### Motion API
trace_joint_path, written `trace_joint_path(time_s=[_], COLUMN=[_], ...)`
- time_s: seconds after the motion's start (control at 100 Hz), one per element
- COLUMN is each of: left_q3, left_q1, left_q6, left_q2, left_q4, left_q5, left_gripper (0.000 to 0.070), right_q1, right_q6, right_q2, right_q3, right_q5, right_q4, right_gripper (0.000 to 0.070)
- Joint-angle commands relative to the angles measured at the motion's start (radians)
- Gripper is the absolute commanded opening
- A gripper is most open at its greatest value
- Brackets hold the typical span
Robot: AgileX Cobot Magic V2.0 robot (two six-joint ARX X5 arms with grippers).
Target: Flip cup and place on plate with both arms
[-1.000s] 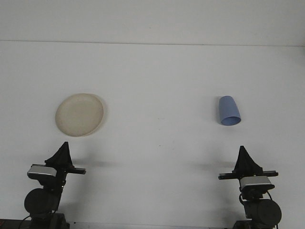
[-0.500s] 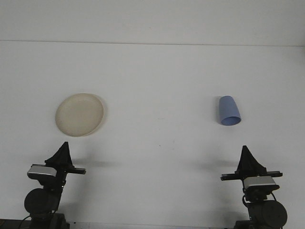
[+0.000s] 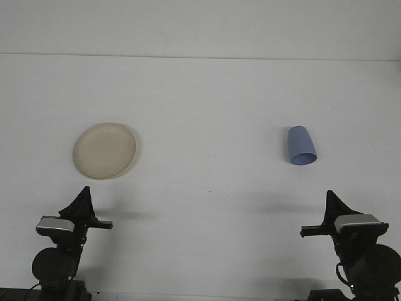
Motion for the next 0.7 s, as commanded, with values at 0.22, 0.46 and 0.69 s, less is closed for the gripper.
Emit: trace_joint_path(time_s=[0.22,0.46,0.69], left_q3=[-0.020,-0.020,-0.020], left_q1=[0.000,0.000,0.000], left_q6=[-0.002,-0.002,-0.002], left_q2=[-0.002,-0.002,-0.002], left_q4=[0.012,0.012,0.012], left_q5=[0.002,0.002,0.002], left_gripper=[0.0011,0.0011,0.0011], right_q1=[0.000,0.000,0.000], right_q6=[0.021,0.022,0.024], right_q2=[0.246,0.364,0.407], right_q3=[0.231,0.267,0.267], right_q5=[0.001,0.000,0.004], right_q4=[-0.237,-0.304,-0.347], right_gripper=[0.0000,0.0000,0.0000])
